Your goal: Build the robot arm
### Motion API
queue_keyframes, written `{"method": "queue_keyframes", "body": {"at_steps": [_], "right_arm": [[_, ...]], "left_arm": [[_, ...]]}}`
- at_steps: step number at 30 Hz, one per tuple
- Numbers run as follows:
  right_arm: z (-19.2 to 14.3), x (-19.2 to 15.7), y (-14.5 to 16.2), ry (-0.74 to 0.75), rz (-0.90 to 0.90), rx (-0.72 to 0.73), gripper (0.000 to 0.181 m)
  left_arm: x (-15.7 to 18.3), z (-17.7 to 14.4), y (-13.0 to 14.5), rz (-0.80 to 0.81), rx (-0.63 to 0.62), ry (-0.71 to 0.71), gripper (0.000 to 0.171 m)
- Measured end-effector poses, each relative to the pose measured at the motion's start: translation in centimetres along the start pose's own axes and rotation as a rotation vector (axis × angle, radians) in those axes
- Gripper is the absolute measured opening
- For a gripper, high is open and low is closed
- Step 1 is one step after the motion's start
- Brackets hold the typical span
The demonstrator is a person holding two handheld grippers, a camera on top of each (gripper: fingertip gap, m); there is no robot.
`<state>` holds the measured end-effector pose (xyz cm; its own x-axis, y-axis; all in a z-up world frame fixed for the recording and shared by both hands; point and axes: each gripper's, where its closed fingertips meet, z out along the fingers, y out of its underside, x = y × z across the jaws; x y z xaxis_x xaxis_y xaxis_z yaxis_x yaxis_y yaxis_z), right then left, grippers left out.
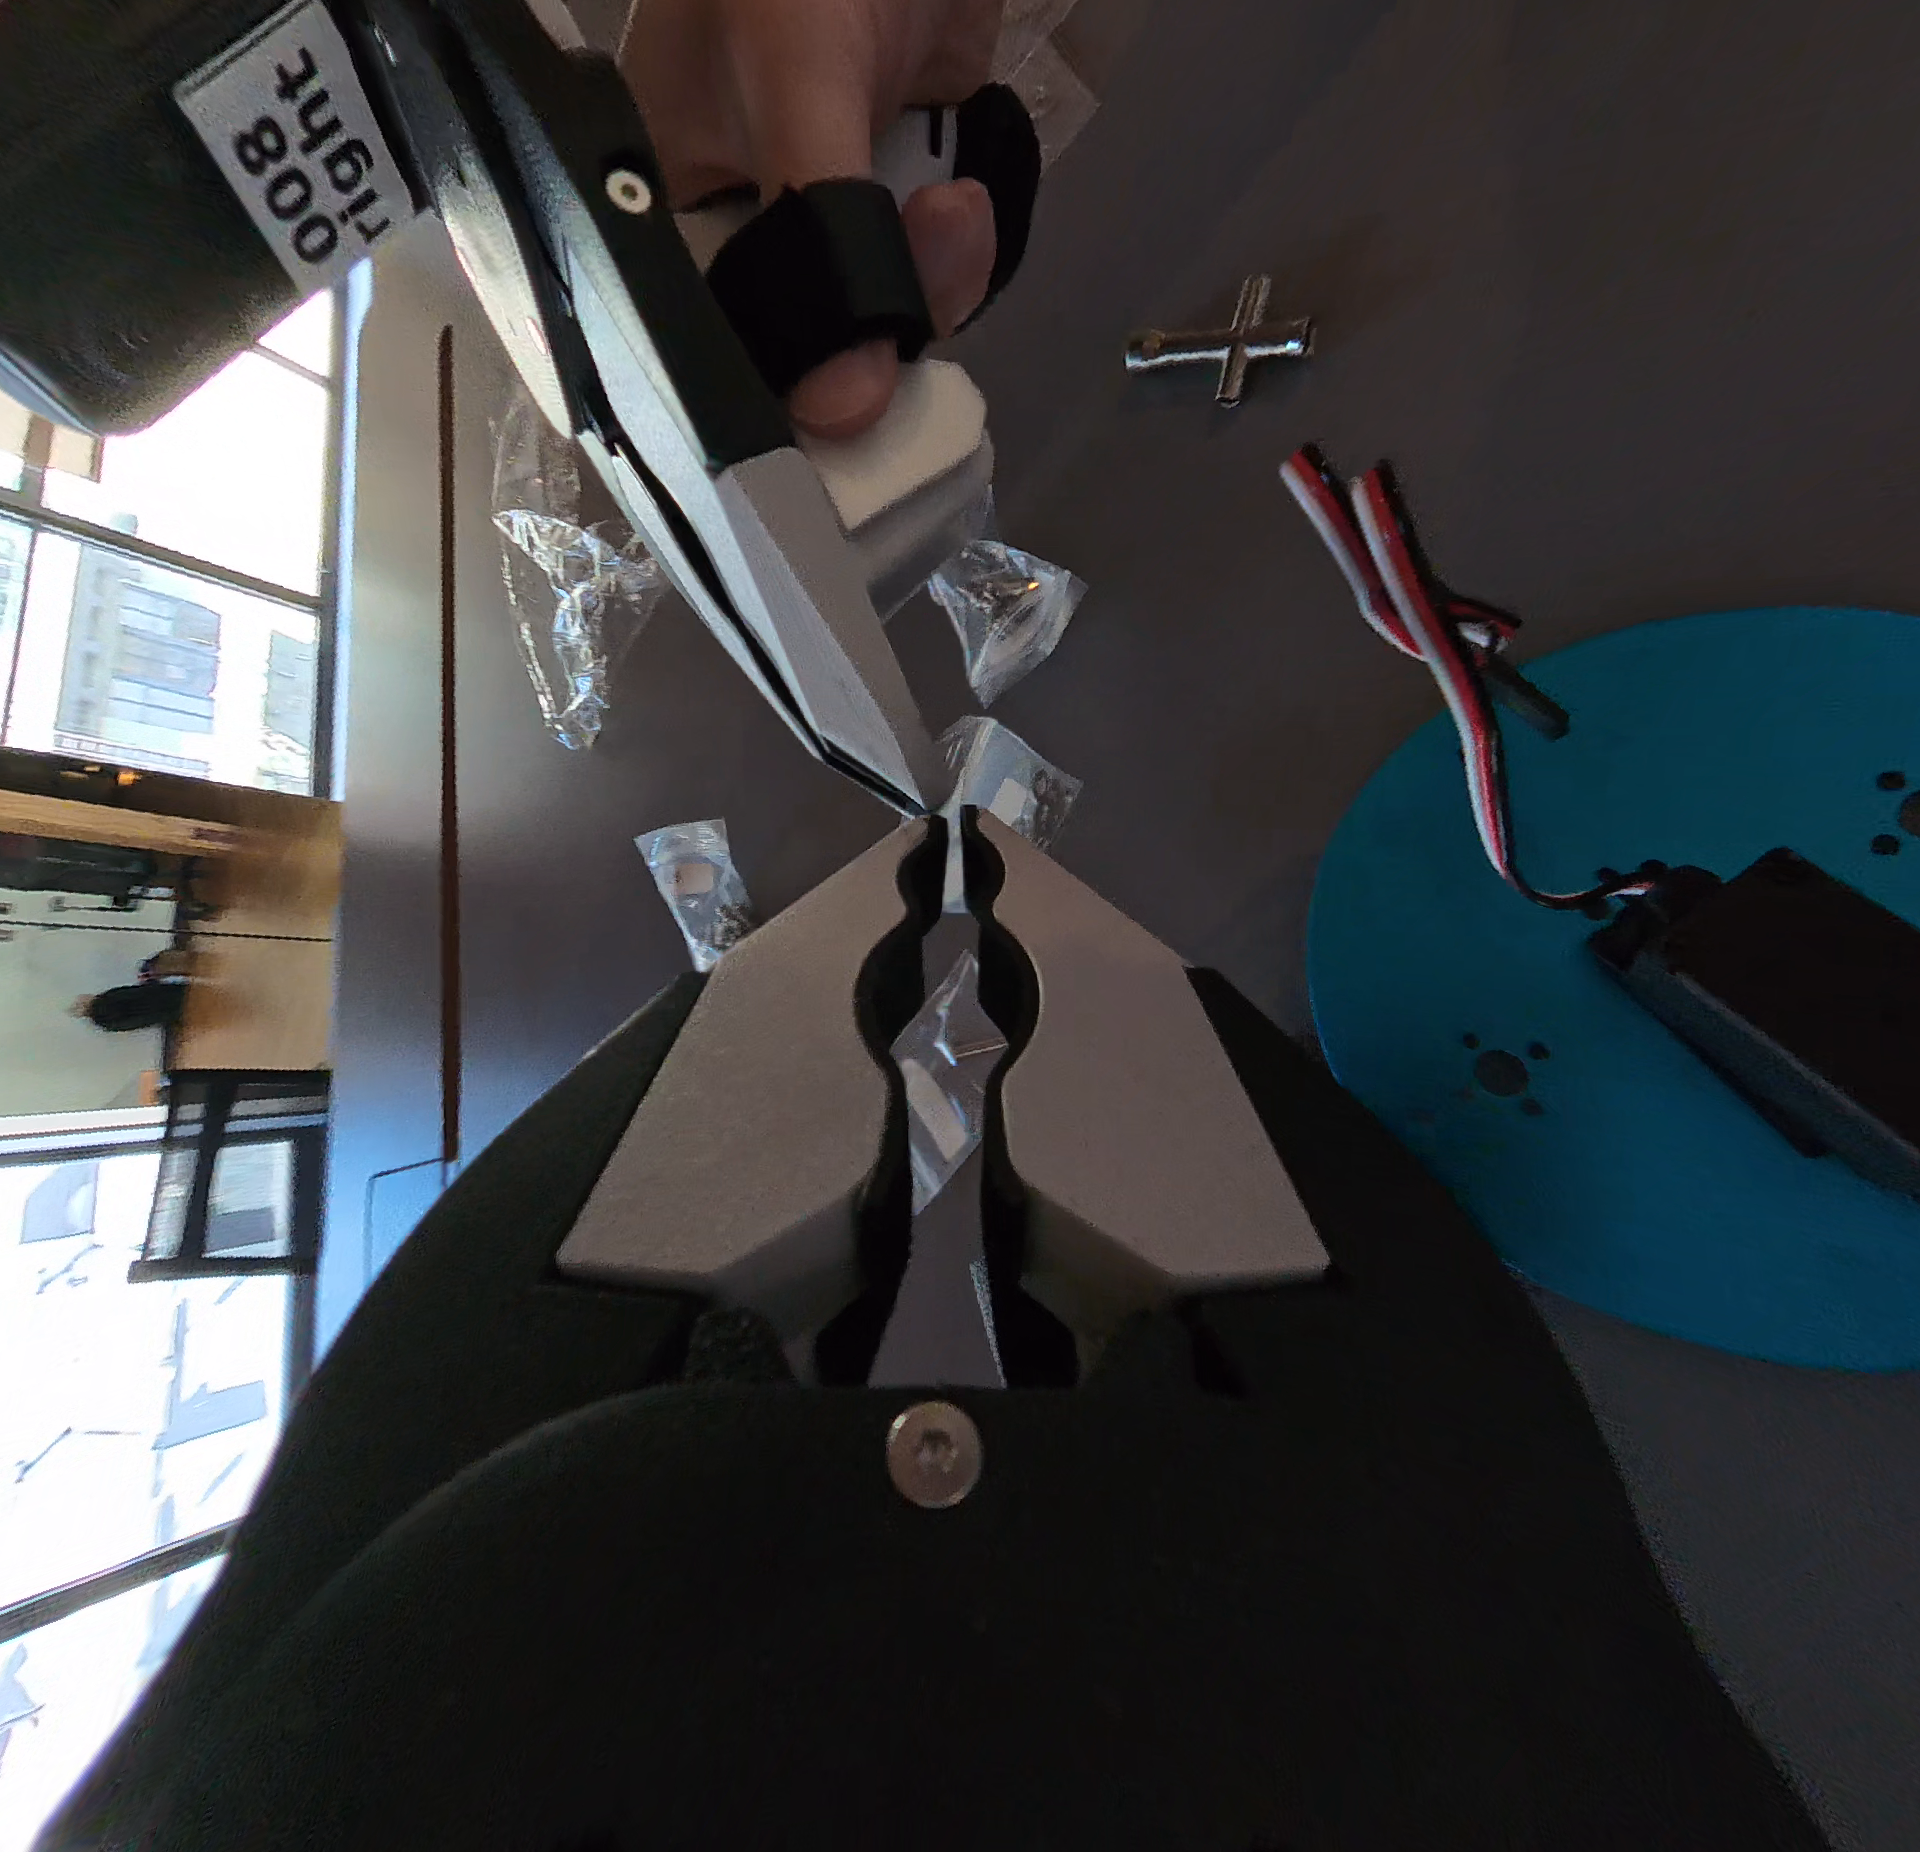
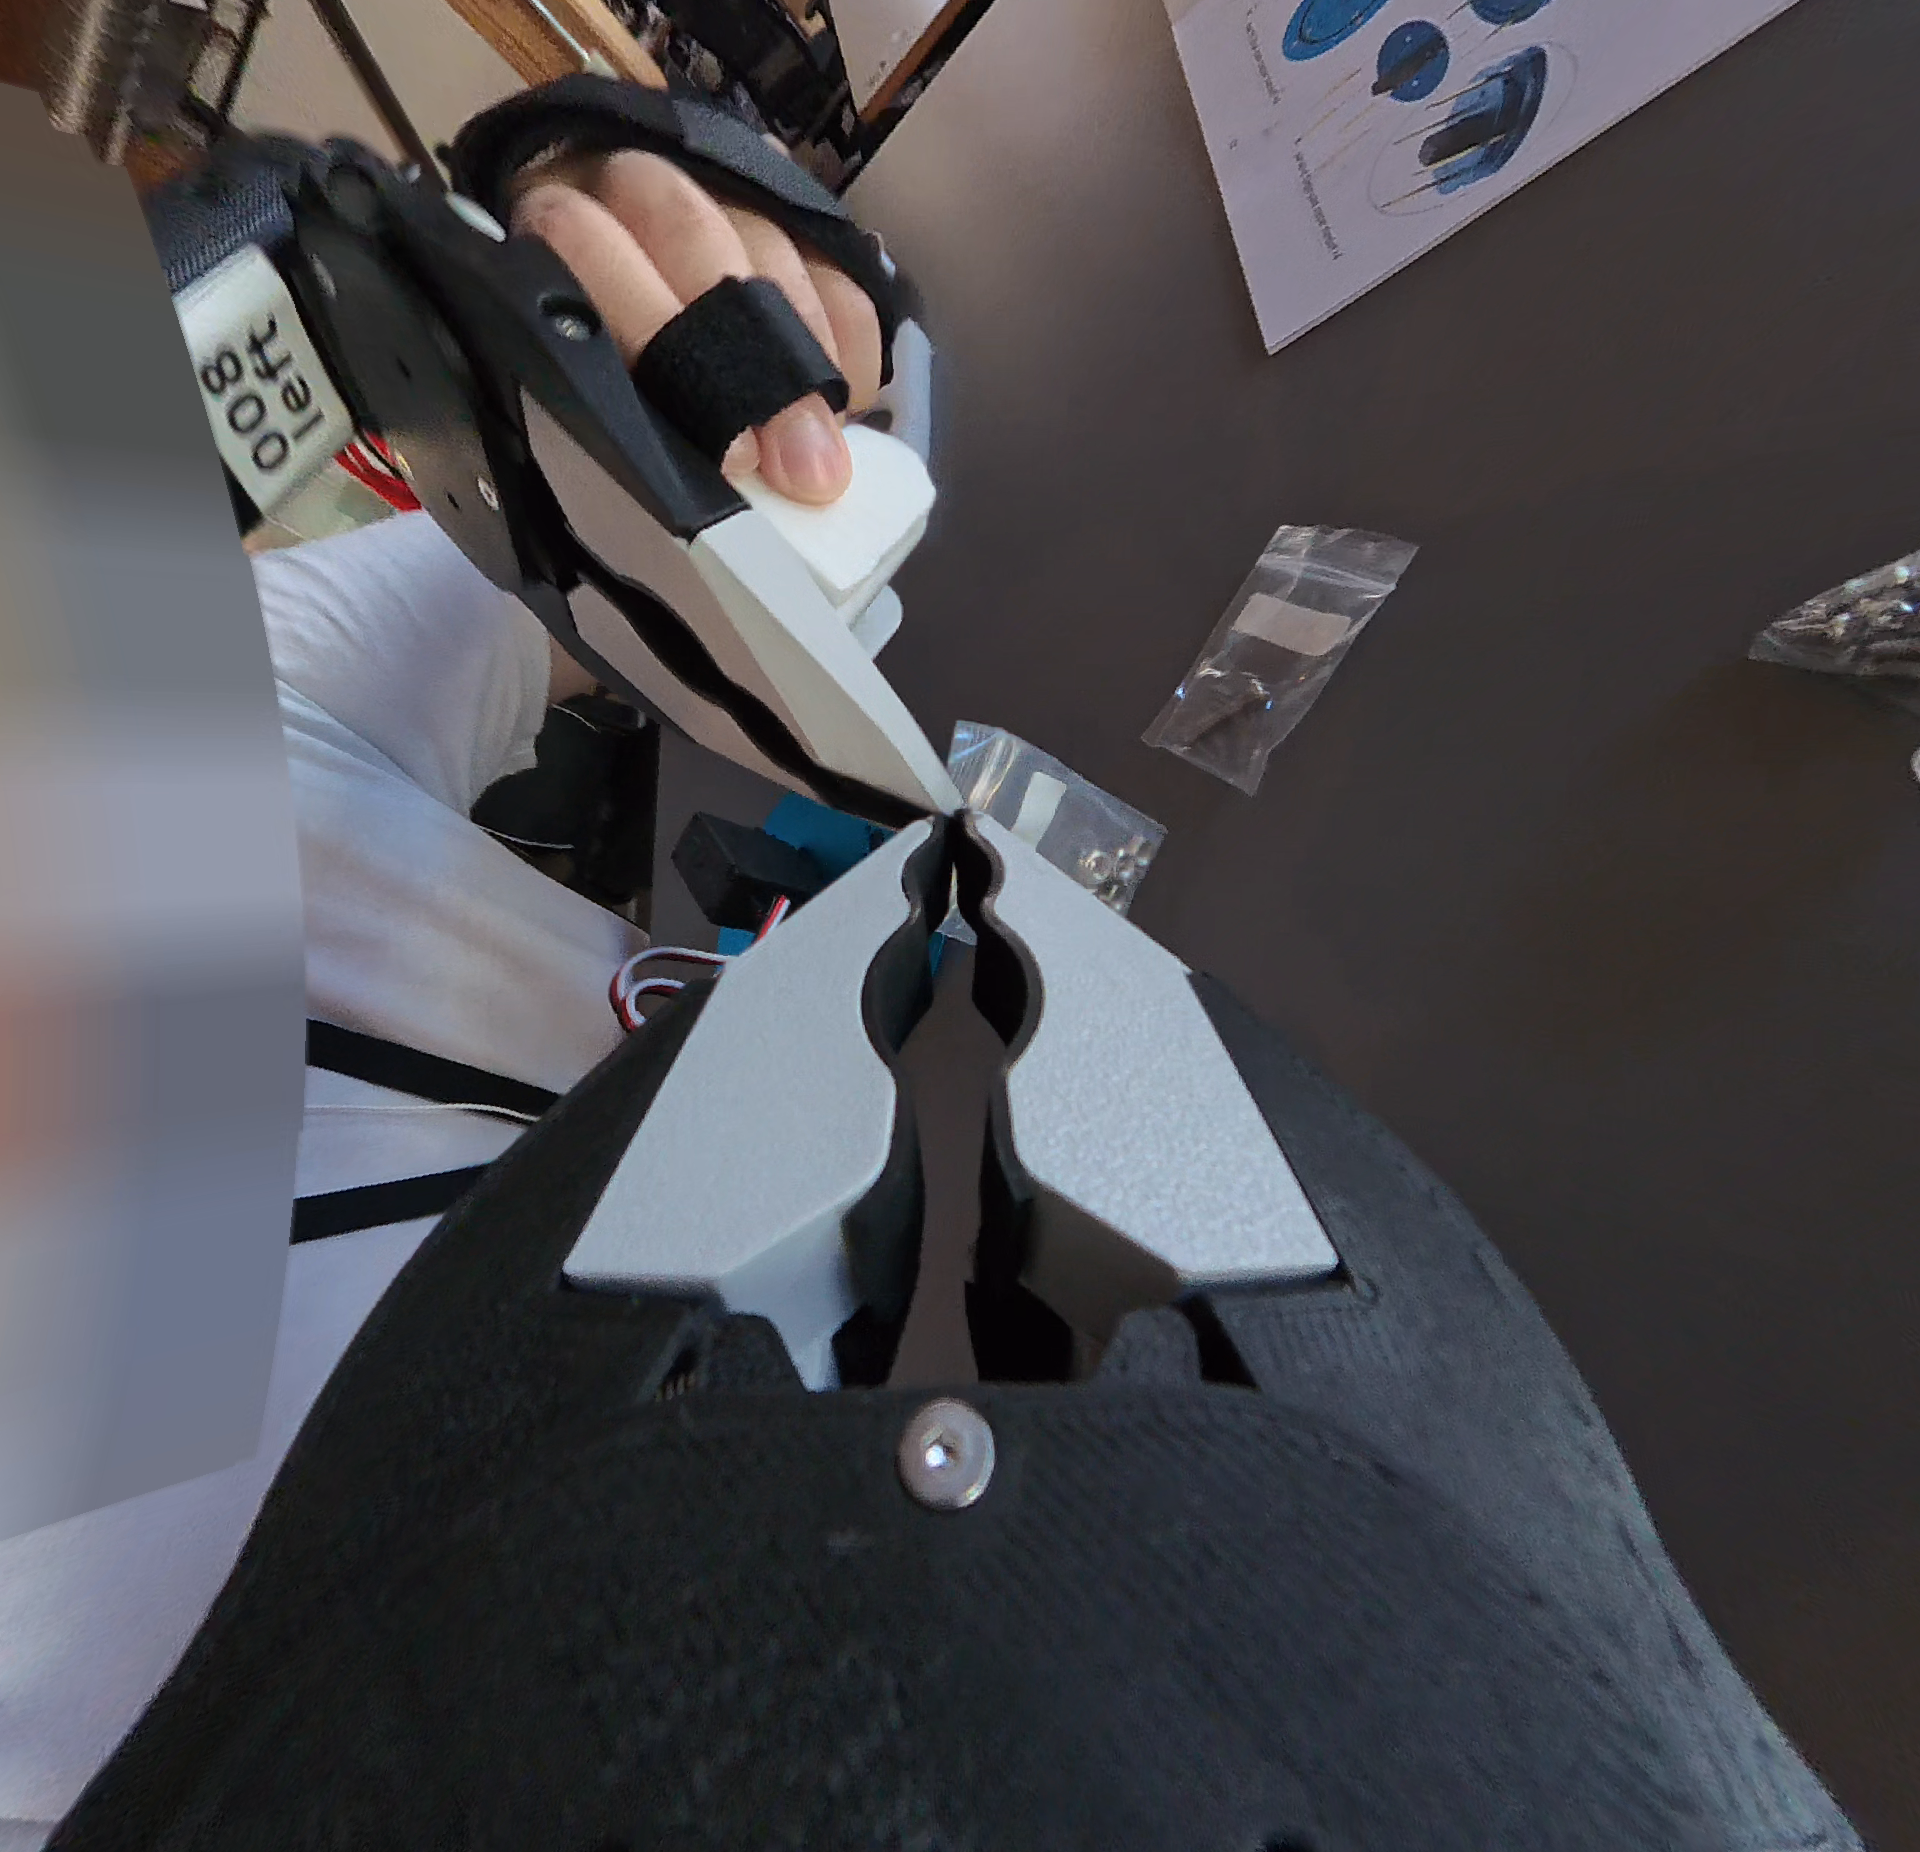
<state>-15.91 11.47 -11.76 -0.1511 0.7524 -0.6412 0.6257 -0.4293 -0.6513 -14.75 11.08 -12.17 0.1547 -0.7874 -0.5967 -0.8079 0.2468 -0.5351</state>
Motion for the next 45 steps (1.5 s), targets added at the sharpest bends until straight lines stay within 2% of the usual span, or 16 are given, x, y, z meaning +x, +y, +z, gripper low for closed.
{"method": "queue_keyframes", "body": {"at_steps": [5,9,17,23,27,30,33,35,40,45], "right_arm": [[0.0,0.4,0.1,-0.040,0.069,0.011,0.000],[0.5,1.3,0.6,-0.001,0.048,-0.017,0.000],[1.2,2.5,0.8,0.320,-0.236,-0.096,0.000],[1.5,2.3,0.7,0.469,-0.393,-0.142,0.000],[1.3,2.1,1.7,0.355,-0.313,-0.165,0.000],[1.5,1.9,2.1,0.300,-0.314,-0.180,0.000],[1.3,1.7,2.2,0.226,-0.236,-0.165,0.004],[1.2,1.4,2.3,0.171,-0.182,-0.150,0.009],[1.1,-0.3,2.6,-0.017,-0.050,-0.141,0.000],[1.1,-0.2,2.2,-0.022,-0.016,-0.128,0.000]], "left_arm": [[-0.1,0.5,0.4,0.093,-0.047,-0.056,0.000],[0.7,1.1,1.3,0.081,-0.115,-0.009,0.000],[1.4,1.3,2.0,-0.027,-0.152,0.081,0.000],[1.5,0.9,1.8,-0.123,-0.131,0.143,0.000],[1.4,1.1,1.4,-0.090,-0.116,0.125,0.000],[1.5,1.3,1.3,0.042,-0.144,0.073,0.000],[1.6,1.2,0.9,0.119,-0.135,0.042,0.000],[1.6,1.0,0.4,0.109,-0.109,0.049,0.000],[1.6,0.5,-0.7,0.108,-0.039,0.060,0.000],[1.5,0.3,-0.6,0.050,0.008,0.081,0.000]]}}
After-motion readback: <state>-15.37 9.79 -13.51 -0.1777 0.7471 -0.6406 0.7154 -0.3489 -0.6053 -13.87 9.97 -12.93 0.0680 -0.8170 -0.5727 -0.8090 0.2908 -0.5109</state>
